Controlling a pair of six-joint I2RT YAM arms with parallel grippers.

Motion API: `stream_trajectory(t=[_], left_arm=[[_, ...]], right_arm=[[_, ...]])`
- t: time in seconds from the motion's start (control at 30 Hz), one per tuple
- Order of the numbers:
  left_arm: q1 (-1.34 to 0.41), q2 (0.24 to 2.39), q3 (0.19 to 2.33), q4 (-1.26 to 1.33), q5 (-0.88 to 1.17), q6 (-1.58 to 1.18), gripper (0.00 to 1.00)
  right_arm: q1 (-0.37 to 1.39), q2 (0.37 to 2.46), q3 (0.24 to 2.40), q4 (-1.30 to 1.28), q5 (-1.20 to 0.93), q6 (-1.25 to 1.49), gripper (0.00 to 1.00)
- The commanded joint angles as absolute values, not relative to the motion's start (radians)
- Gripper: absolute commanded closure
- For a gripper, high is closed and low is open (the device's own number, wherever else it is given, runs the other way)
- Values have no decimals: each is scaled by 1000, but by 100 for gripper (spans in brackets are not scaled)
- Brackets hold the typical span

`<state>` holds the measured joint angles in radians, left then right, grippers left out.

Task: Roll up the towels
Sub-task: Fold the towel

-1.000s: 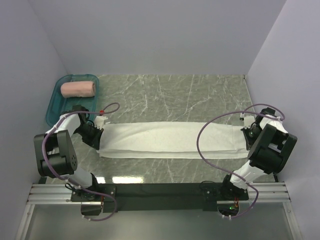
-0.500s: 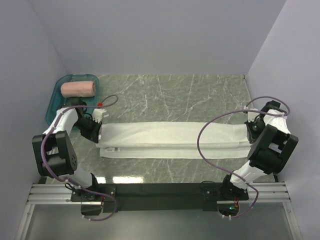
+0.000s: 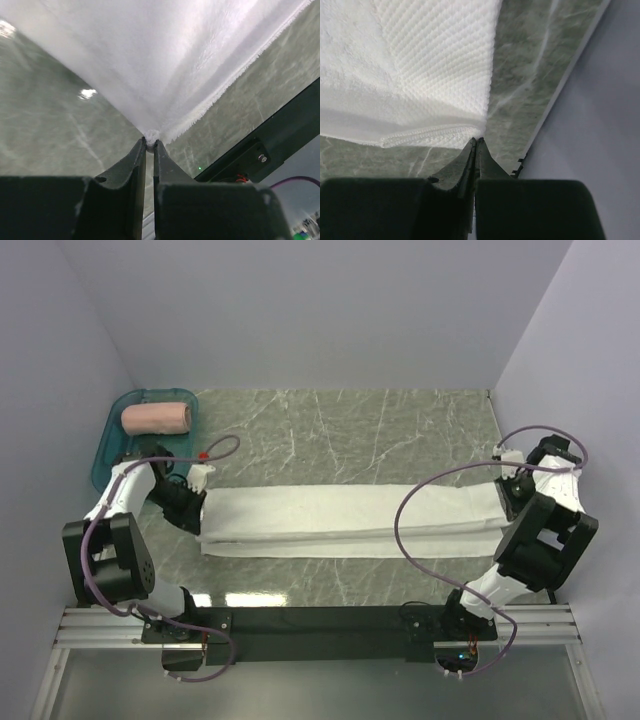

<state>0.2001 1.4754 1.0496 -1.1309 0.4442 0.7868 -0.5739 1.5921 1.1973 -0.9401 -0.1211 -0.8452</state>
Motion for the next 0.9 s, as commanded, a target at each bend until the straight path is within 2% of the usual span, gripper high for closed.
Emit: stream_trajectory(t=[0.0,0.27,0.3,0.33,0.37,0.4,0.43,0.47,0.63,0.87], left_arm=[[192,1462,973,-1077,397,799,100],[190,1528,906,-940,353,738,99],[192,1531,916,-966,376,741,88],[193,1532,939,-983,383,759,81],[193,1519,951,-1009,394,770,75],[193,1506,963,-1044,412,779,64],[195,1491,977,-1066,422,784,59],[195,1459,1012,-1089,434,802,49],[196,1420,1135,-1190,474,798,48],[160,1472,1193,-1048,459,666,53]], right_arm=[[-589,1611,1140,-864,-32,-885,100],[-586,1651,1075,-827,-20,-871,98],[-587,1652,1077,-834,-21,-871,88],[-591,1643,1081,-857,-26,-873,70],[-594,1634,1086,-868,-31,-877,62],[-603,1622,1103,-897,-46,-885,53],[-606,1596,1118,-919,-64,-888,47],[-610,1585,1138,-942,-75,-890,40],[-615,1555,1317,-1098,-172,-874,38],[-526,1615,1370,-1066,-219,-766,47]])
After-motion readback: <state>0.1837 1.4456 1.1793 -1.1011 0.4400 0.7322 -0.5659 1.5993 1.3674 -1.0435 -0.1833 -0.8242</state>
